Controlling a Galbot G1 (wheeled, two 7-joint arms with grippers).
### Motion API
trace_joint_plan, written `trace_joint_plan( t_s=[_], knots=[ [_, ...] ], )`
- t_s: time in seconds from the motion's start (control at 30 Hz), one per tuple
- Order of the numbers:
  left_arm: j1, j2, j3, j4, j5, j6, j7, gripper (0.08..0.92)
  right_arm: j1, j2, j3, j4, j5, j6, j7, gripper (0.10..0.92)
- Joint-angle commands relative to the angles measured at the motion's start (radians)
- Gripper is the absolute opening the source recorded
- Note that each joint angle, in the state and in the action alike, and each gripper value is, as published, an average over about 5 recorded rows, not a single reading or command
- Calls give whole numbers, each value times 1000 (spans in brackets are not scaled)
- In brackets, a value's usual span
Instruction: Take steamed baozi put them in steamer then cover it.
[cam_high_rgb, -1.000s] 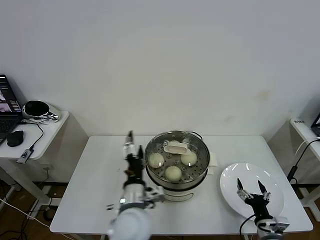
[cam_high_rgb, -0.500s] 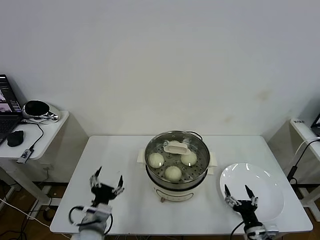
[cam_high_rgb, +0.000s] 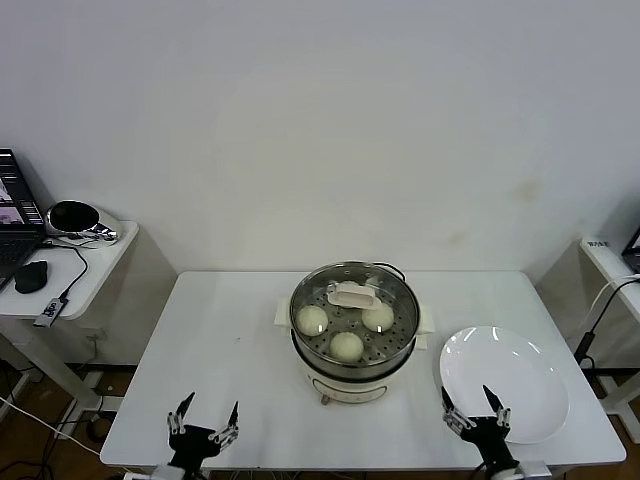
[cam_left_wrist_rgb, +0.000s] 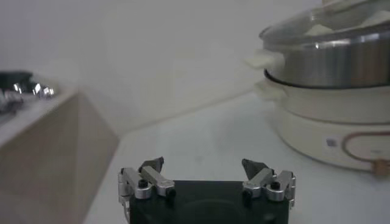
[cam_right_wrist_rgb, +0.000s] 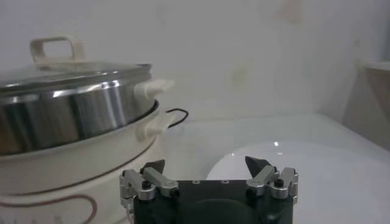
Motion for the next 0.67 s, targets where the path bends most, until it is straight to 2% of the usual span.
trace_joint_plan(
  t_s=[0.03, 0.67],
  knots=[
    [116, -26, -7, -84, -99, -43, 19, 823, -62, 0, 29, 53, -38, -29, -14, 823],
    [147, -49, -5, -124, -83, -24, 45, 823, -91, -47, 63, 128, -48, -100, -39, 823]
  ],
)
